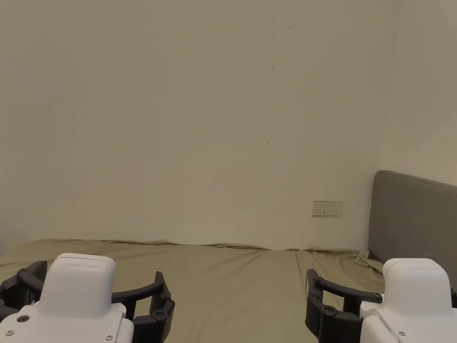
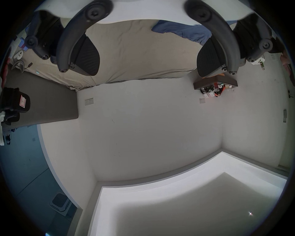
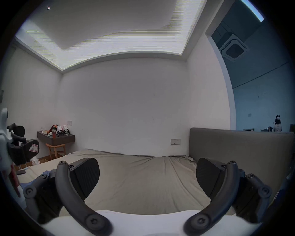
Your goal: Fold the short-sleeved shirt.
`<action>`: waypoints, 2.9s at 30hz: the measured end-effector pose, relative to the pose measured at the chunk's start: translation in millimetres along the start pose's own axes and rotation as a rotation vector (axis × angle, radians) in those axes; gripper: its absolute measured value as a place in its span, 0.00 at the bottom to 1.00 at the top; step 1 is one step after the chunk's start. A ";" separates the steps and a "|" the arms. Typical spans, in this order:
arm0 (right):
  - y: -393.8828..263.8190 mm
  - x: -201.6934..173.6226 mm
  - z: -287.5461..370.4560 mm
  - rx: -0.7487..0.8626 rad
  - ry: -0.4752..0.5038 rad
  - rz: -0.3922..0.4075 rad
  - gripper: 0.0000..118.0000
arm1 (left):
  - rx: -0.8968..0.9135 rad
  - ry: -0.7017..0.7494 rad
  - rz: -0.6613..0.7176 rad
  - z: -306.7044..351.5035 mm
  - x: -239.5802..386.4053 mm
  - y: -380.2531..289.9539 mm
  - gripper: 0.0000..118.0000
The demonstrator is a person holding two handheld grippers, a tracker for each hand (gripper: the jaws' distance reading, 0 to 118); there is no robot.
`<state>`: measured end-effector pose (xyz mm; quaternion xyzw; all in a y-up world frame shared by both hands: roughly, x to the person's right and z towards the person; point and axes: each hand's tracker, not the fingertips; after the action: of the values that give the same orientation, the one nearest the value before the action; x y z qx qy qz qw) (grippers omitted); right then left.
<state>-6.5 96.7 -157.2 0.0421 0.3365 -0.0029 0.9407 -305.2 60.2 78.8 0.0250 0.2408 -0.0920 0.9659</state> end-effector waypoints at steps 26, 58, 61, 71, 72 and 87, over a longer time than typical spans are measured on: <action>-21.4 -118.6 -62.7 -0.101 0.442 0.043 0.03 | -0.069 0.362 -0.040 113.4 -112.1 6.2 0.01; -138.7 -207.7 -154.5 -0.451 0.527 0.095 0.03 | -1.000 0.088 0.167 -105.3 -237.9 -359.6 0.79; -158.2 -207.2 -168.8 -0.476 0.482 0.133 0.03 | -0.924 0.090 0.109 -104.7 -233.5 -366.8 1.00; -179.3 -201.3 -172.2 -0.539 0.462 0.134 0.03 | -1.062 0.092 0.202 -108.5 -264.8 -409.7 0.96; -179.7 -200.6 -171.2 -0.542 0.463 0.134 0.03 | -1.145 0.213 0.630 -72.2 -234.3 -424.0 0.95; -131.9 -102.9 -120.5 -0.445 0.352 -0.053 0.03 | -0.731 0.378 0.471 -56.4 -222.8 -305.4 0.07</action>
<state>-166.8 -27.3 -195.0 -0.1746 0.4878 0.0540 0.8536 -582.3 -197.5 132.5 -0.2464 0.4168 0.2266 0.8451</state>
